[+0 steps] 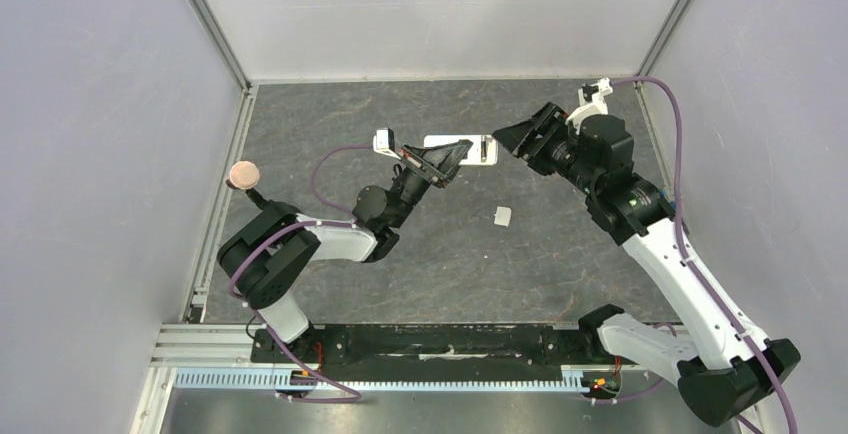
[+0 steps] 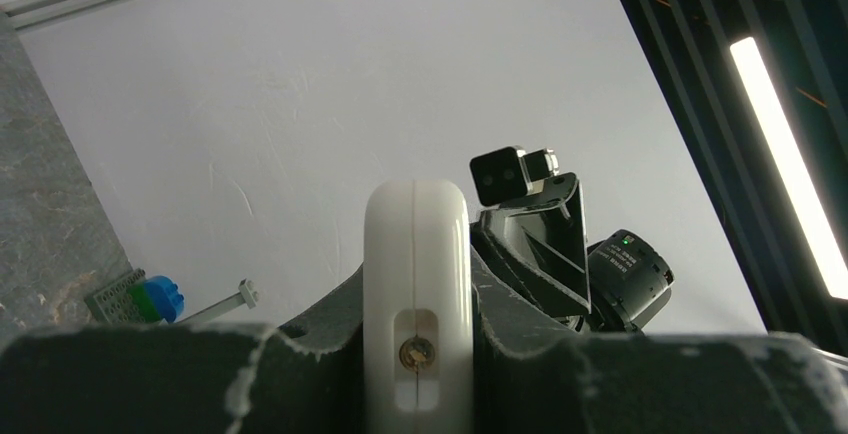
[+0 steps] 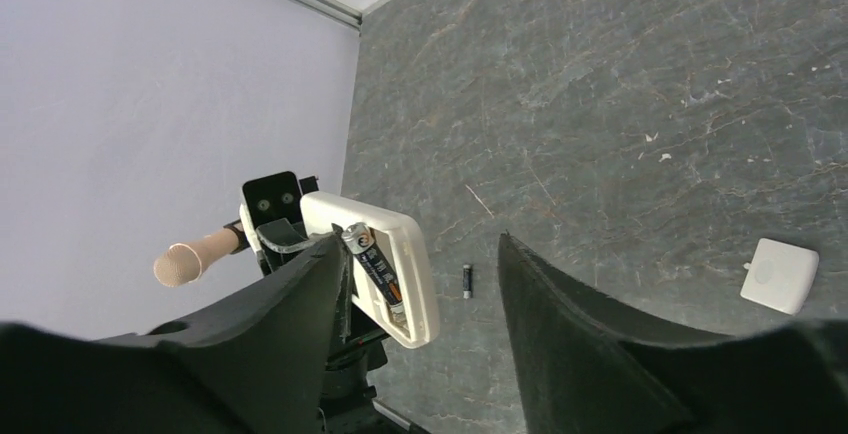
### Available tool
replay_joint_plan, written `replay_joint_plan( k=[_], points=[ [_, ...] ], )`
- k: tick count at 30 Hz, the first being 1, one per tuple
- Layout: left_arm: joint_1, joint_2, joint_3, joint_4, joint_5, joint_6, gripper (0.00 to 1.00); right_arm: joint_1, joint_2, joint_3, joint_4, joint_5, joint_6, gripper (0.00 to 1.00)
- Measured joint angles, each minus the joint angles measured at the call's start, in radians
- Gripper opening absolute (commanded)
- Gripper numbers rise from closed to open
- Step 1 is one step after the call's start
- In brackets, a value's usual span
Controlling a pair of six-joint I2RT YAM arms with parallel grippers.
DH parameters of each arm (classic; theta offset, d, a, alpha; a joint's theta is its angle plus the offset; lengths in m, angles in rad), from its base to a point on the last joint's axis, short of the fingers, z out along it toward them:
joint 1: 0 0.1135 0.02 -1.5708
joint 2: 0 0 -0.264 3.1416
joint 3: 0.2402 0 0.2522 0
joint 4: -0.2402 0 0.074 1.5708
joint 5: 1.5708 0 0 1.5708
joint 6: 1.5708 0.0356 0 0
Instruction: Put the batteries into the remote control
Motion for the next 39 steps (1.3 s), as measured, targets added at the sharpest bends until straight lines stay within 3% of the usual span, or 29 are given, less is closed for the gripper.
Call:
replay_joint_plan(
  k=[4, 8, 17, 26, 32, 39],
  points=[
    [0.0, 0.0, 0.0, 0.0, 0.0, 0.0, 0.02, 0.0, 0.001, 0.014, -0.008, -0.007, -0.026, 0.74],
    [0.0, 0.0, 0.0, 0.0, 0.002, 0.0, 0.02, 0.0, 0.018, 0.013, 0.012, -0.035, 0.005, 0.76],
    [0.0, 0.0, 0.0, 0.0, 0.01, 0.0, 0.02, 0.0, 0.075, -0.042, 0.116, -0.1, 0.142, 0.66],
    [0.0, 0.0, 0.0, 0.0, 0.027, 0.001, 0.02, 0.0, 0.08, -0.075, 0.184, -0.145, 0.229, 0.69],
    [0.0, 0.0, 0.0, 0.0, 0.028, 0.001, 0.02, -0.013, 0.076, -0.101, 0.219, -0.157, 0.267, 0.62],
    [0.0, 0.0, 0.0, 0.0, 0.032, 0.001, 0.02, -0.04, 0.041, -0.135, 0.227, -0.139, 0.305, 0.63]
  ],
)
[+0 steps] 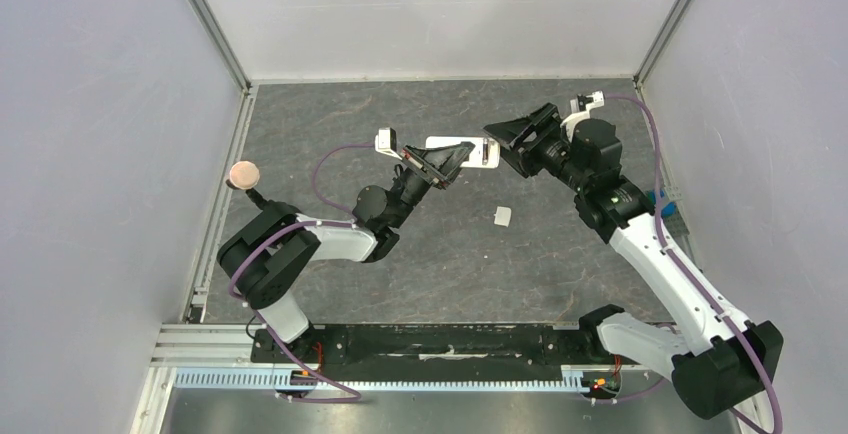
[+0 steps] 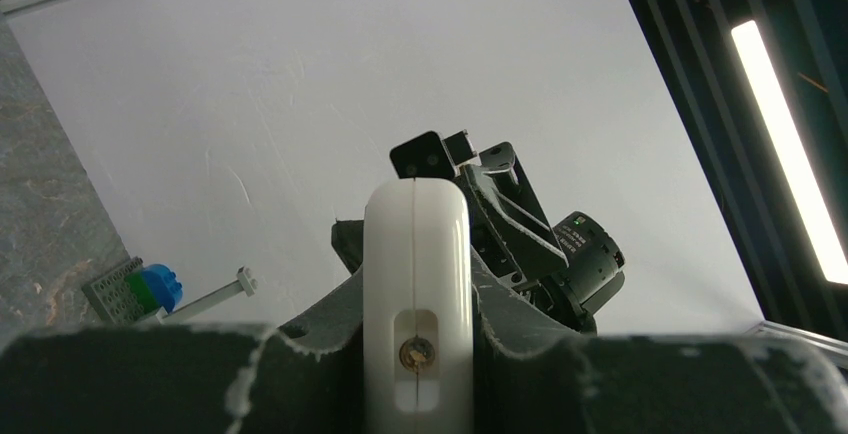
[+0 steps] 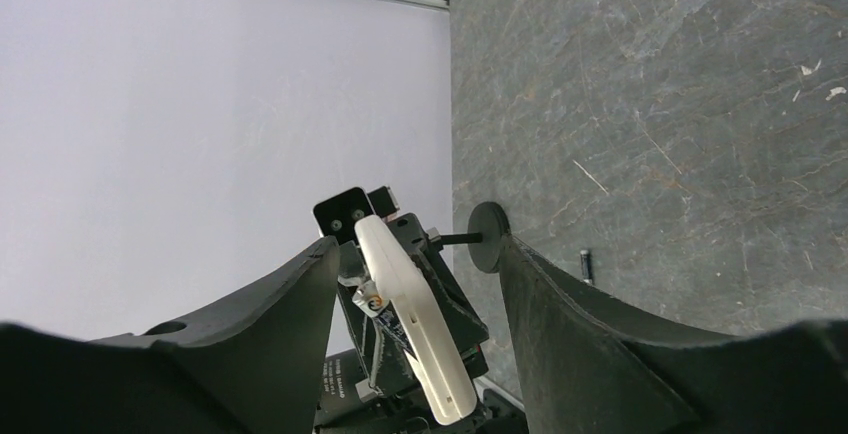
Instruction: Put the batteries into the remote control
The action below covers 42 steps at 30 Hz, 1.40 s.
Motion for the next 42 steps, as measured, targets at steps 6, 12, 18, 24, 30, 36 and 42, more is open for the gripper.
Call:
replay_joint_plan(
  k=[6, 12, 18, 24, 30, 36, 42],
  points=[
    [0.0, 0.0, 0.0, 0.0, 0.002, 0.0, 0.02, -0.004, 0.0, -0.004, 0.018, -0.001, 0.015, 0.59],
    [0.0, 0.0, -0.002, 0.0, 0.002, 0.0, 0.02, -0.006, 0.0, -0.019, 0.021, -0.012, 0.018, 0.53],
    [0.0, 0.0, -0.002, 0.0, 0.002, 0.0, 0.02, -0.006, 0.0, -0.02, 0.023, -0.023, 0.018, 0.5],
    [-0.002, 0.0, -0.002, -0.006, 0.0, 0.0, 0.02, -0.007, 0.0, -0.037, 0.038, -0.024, 0.017, 0.48],
    [-0.002, -0.006, -0.003, -0.018, -0.002, 0.0, 0.02, -0.01, -0.005, -0.045, 0.045, -0.027, 0.001, 0.47],
    [-0.008, -0.032, -0.003, -0.058, -0.006, 0.0, 0.02, -0.011, -0.026, -0.053, 0.048, -0.023, -0.041, 0.47],
    [-0.01, -0.099, -0.002, -0.166, -0.009, 0.0, 0.02, -0.01, -0.035, -0.053, 0.058, -0.023, -0.094, 0.46]
  ],
)
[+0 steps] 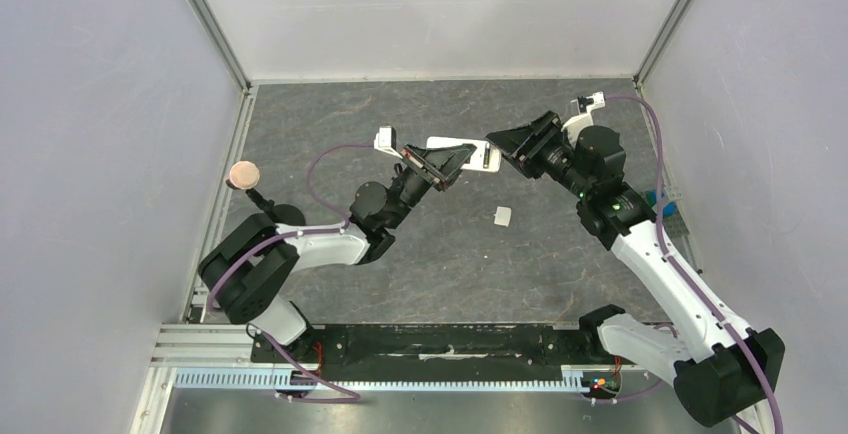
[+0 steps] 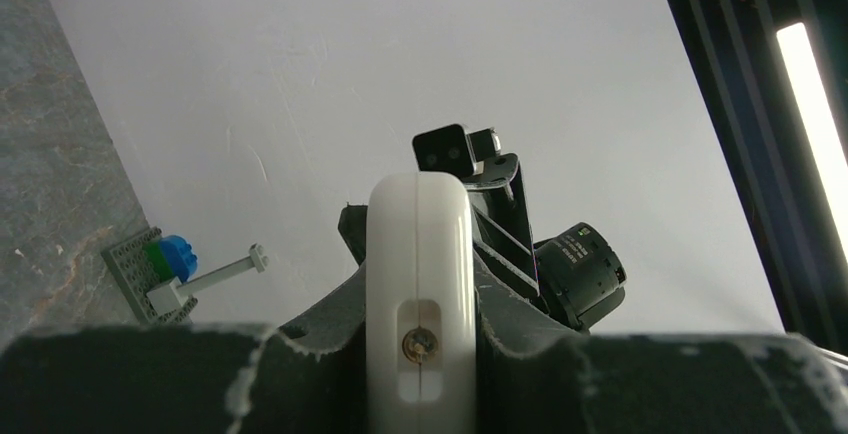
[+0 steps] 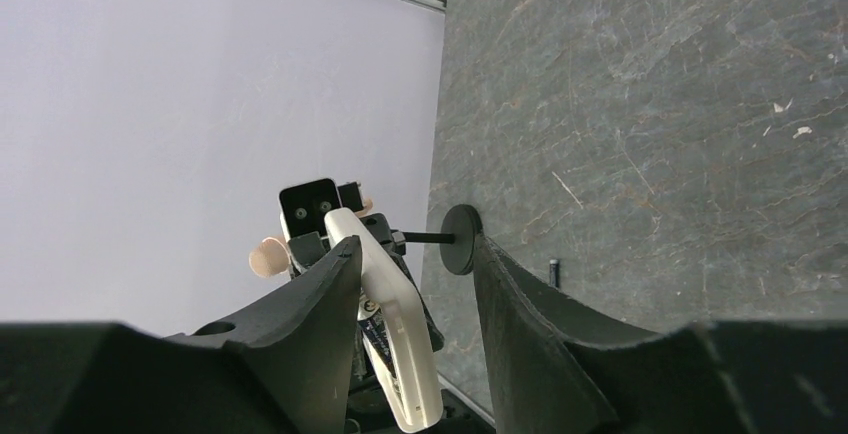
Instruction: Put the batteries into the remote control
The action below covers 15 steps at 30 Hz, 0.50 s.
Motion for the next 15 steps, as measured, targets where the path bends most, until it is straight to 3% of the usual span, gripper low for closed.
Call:
replay_joint_plan(
  k=[15],
  points=[
    [-0.006, -0.081, 0.039, -0.237, -0.029, -0.008, 0.02, 0.033, -0.013, -0.001, 0.001, 0.084, -0.206, 0.46]
  ],
)
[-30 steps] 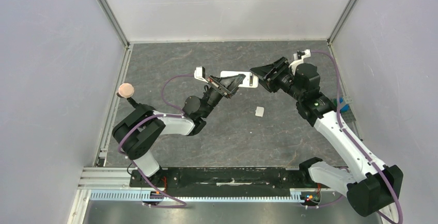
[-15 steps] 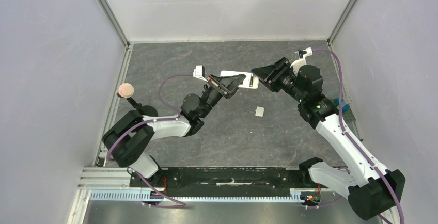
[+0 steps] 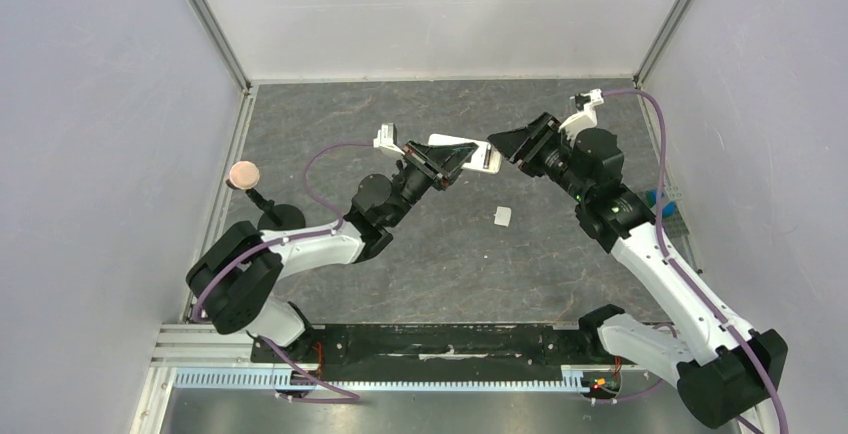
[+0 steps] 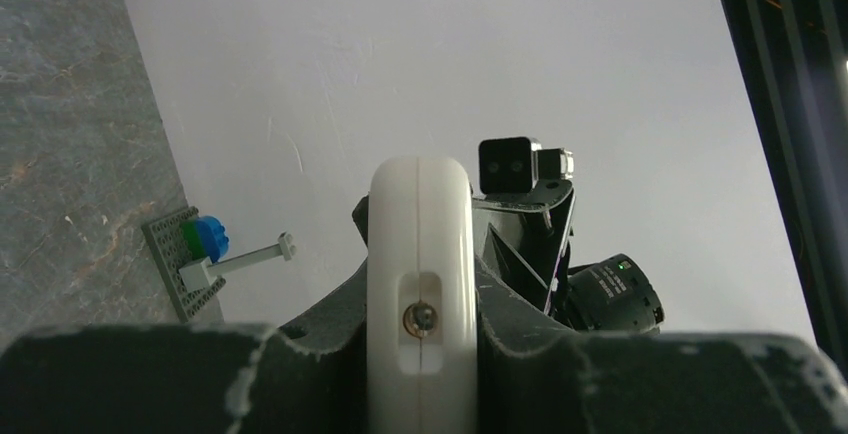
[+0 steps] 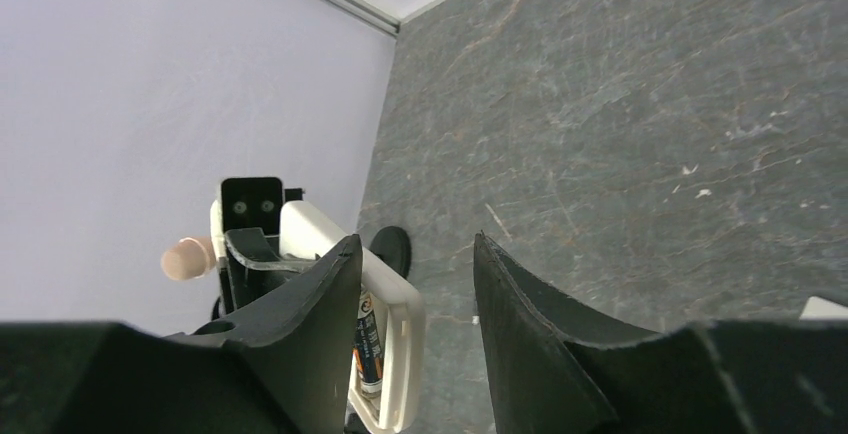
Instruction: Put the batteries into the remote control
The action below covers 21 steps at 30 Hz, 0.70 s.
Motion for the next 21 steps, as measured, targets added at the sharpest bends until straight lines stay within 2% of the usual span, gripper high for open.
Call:
replay_joint_plan(
  k=[12, 21],
  points=[
    [-0.003, -0.069, 0.024, -0.19, -0.05, -0.06, 0.02, 0.094, -0.011, 0.0, 0.003, 0.135, -0.219, 0.46],
    [-0.004, -0.105, 0.026, -0.296, -0.09, -0.113, 0.02, 0.229, -0.008, 0.0, 0.003, 0.354, -0.372, 0.48]
  ],
)
